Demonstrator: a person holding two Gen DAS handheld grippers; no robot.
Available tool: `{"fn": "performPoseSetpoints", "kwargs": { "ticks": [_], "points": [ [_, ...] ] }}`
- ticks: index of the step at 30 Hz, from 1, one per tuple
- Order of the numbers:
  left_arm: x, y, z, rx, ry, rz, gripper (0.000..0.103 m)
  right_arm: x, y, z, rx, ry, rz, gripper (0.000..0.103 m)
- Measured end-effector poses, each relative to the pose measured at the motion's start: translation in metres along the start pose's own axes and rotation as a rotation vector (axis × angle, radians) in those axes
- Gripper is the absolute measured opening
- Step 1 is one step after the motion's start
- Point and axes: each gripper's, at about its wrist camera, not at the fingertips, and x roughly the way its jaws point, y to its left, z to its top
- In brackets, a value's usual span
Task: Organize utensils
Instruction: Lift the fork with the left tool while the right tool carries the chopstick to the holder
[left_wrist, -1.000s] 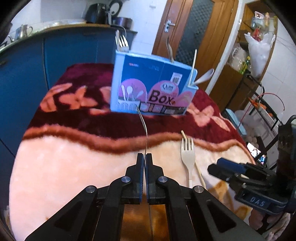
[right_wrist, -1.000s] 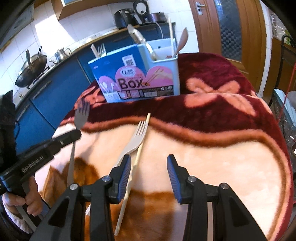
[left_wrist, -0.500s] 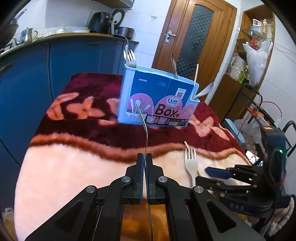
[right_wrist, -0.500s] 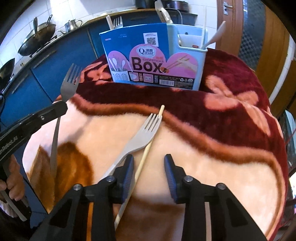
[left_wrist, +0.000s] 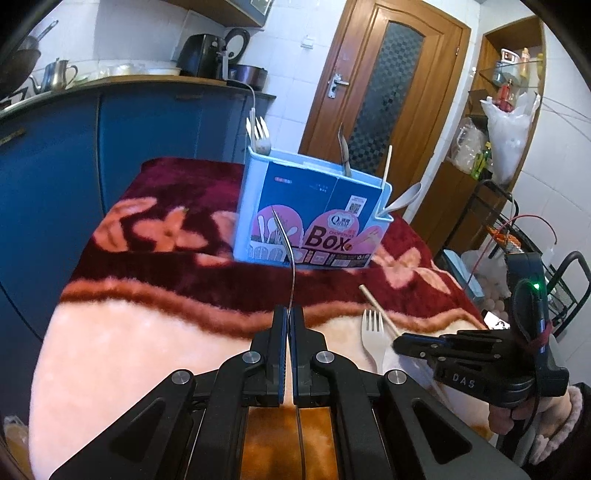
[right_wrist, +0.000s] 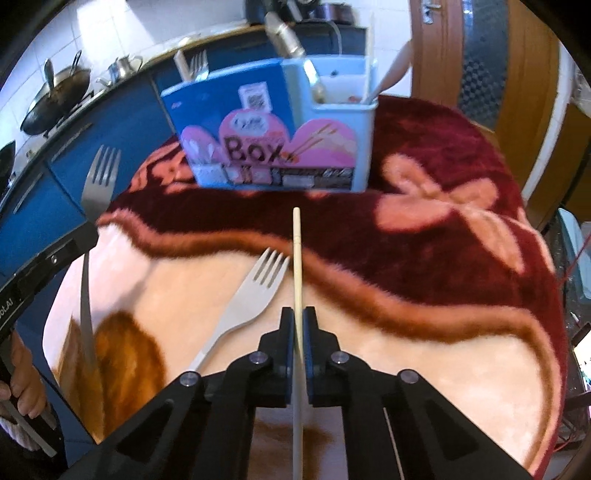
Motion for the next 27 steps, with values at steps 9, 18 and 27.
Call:
{"fn": "performPoseSetpoints", "kwargs": {
  "ticks": [9, 18, 27],
  "points": [
    [-0.012, -0.006, 0.014, 0.013, -0.081, 0.013, 0.002, -0.029, -0.025, 0.007, 0.134, -0.170, 0.060, 0.006],
    [-0.016, -0.014, 0.043, 0.040, -0.166, 0.026, 0.002, -0.049, -0.035, 0.013, 0.177, -0.310, 0.102, 0.006],
    [-0.012, -0.017, 0.077, 0.037, -0.256, 0.055, 0.002, -0.070, -0.032, 0.031, 0.140, -0.450, 0.117, 0.006]
  ]
}}
